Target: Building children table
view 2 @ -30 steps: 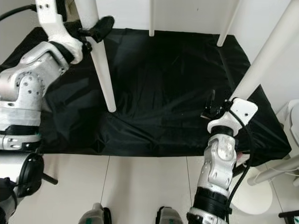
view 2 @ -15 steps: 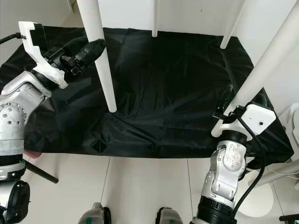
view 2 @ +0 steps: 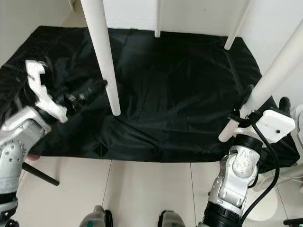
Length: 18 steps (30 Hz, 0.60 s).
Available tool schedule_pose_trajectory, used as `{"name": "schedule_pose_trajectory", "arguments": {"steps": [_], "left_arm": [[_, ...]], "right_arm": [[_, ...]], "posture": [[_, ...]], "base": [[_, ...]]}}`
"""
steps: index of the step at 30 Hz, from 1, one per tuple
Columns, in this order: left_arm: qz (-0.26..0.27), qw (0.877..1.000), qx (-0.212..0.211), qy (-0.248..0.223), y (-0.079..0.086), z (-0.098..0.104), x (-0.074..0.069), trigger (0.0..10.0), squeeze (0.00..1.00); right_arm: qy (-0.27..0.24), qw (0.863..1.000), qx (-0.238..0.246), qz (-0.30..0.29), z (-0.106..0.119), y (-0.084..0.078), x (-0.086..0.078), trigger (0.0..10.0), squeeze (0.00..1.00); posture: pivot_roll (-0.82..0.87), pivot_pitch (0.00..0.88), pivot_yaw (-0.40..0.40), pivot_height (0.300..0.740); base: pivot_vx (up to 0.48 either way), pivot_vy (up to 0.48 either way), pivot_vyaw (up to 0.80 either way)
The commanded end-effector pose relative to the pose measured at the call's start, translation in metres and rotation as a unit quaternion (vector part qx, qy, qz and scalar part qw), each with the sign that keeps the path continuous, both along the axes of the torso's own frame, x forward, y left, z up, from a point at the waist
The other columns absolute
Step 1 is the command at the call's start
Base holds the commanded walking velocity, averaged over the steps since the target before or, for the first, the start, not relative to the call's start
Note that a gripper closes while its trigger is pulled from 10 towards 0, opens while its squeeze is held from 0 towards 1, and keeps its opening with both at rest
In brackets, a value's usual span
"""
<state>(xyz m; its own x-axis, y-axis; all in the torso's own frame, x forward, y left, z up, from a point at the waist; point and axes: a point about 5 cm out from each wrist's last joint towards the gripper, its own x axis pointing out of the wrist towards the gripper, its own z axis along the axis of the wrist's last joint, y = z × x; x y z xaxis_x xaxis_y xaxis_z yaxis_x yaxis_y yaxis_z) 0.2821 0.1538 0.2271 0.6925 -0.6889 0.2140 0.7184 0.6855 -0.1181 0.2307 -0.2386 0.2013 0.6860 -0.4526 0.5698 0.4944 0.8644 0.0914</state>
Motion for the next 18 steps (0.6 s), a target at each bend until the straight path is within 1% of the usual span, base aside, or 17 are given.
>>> {"name": "schedule_pose_trajectory", "arguments": {"steps": [1, 3, 4, 6, 8, 9, 11, 14, 18], "left_arm": [[-0.065, 0.997, 0.020, -0.028, -0.008, 0.000, -0.011, 10.0, 0.00], [-0.065, 0.997, 0.020, -0.028, -0.008, 0.000, -0.011, 10.0, 0.00], [-0.062, 0.997, 0.026, -0.035, -0.010, -0.002, -0.013, 10.0, 0.00], [-0.074, 0.996, 0.041, -0.033, -0.013, -0.006, -0.018, 10.0, 0.00], [-0.074, 0.996, 0.041, -0.033, -0.013, -0.006, -0.018, 10.0, 0.00], [-0.079, 0.995, 0.050, -0.033, -0.014, -0.008, -0.021, 10.0, 0.00], [-0.087, 0.994, 0.056, -0.029, -0.015, -0.011, -0.023, 10.0, 0.00], [-0.087, 0.994, 0.056, -0.029, -0.015, -0.011, -0.023, 10.0, 0.00], [-0.098, 0.993, 0.065, -0.027, -0.020, -0.018, -0.028, 10.0, 0.00]], "right_arm": [[0.124, 0.990, 0.046, 0.044, -0.064, 0.026, -0.030, 10.0, 0.00], [0.124, 0.990, 0.046, 0.044, -0.064, 0.026, -0.030, 10.0, 0.00], [0.129, 0.988, 0.041, 0.071, -0.065, 0.029, -0.028, 10.0, 0.00], [0.137, 0.983, 0.038, 0.115, -0.066, 0.033, -0.025, 10.0, 0.00], [0.137, 0.983, 0.038, 0.115, -0.066, 0.033, -0.025, 10.0, 0.00], [0.141, 0.981, 0.038, 0.130, -0.067, 0.034, -0.026, 10.0, 0.00], [0.146, 0.979, 0.037, 0.135, -0.069, 0.034, -0.027, 10.0, 0.00], [0.146, 0.979, 0.037, 0.135, -0.069, 0.034, -0.027, 10.0, 0.00], [0.152, 0.978, 0.036, 0.141, -0.071, 0.035, -0.029, 10.0, 0.00]], "posture": [[0.00, 0.068, 0.018, 0.740], [0.00, 0.068, 0.018, 0.740], [0.00, 0.070, 0.020, 0.740], [0.01, 0.072, 0.017, 0.740], [0.01, 0.072, 0.017, 0.740], [0.01, 0.073, 0.018, 0.740], [0.01, 0.075, 0.019, 0.740], [0.01, 0.075, 0.019, 0.740], [0.01, 0.077, 0.022, 0.740]], "base": [[0.000, 0.000, 0.00], [0.000, 0.000, 0.00], [0.000, 0.000, 0.00], [0.000, 0.000, 0.00], [0.000, 0.000, 0.00], [0.000, 0.000, 0.00], [0.000, 0.000, 0.00], [0.000, 0.000, 0.00], [0.000, 0.000, 0.00]]}}
